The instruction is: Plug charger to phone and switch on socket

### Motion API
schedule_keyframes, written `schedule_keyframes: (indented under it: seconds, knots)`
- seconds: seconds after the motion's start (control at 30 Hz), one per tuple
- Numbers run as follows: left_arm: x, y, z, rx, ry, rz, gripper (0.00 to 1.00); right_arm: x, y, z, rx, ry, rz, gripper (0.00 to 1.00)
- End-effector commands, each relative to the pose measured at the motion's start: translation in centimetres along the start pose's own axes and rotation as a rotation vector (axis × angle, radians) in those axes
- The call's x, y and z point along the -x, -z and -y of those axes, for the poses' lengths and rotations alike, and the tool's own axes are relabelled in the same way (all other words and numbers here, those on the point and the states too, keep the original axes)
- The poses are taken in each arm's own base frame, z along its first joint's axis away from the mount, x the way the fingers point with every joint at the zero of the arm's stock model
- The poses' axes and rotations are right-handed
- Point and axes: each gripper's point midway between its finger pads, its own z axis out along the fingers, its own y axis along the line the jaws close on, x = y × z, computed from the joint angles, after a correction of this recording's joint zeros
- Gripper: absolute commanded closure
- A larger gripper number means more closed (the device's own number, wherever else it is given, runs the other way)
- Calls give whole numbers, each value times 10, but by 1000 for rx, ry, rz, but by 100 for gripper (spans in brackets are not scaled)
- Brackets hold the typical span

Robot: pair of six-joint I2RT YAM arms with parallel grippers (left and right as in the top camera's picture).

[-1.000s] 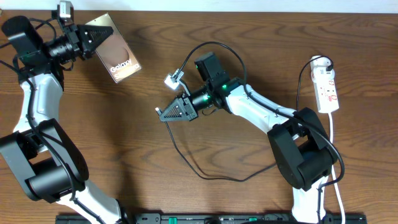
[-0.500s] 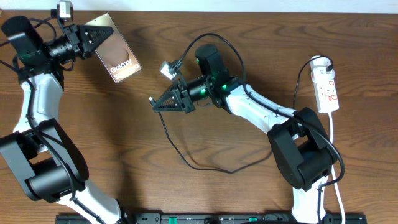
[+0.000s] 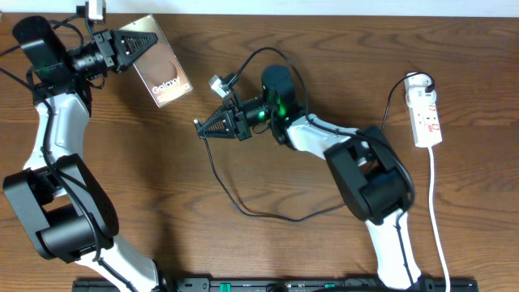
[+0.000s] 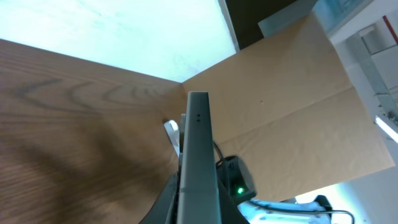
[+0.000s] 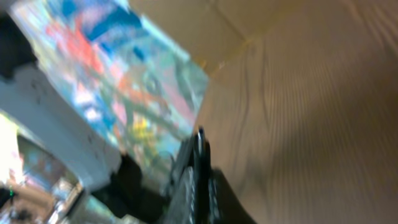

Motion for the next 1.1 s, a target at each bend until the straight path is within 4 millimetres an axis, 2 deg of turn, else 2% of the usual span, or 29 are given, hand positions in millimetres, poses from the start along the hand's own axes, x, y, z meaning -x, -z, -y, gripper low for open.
schedule_keyframes:
  seconds: [0.0,0.23,0.5,0.73,1.07]
  knots:
    - [-2,1,6,-19,-41,-20,92,1,2,-4,41,-98,0,99]
    - [-4,-3,7,-25,-75,-27,93,4,2,-4,36,-111,13,99]
    - [-13,-23,12,-54,-138,-67,93,9,4,-6,34,-105,27,99]
    - [-13,-23,12,-54,-137,-67,93,22,20,-7,17,-84,75,99]
    - [-14,-23,11,-48,-45,-69,93,21,18,-9,23,-55,68,99]
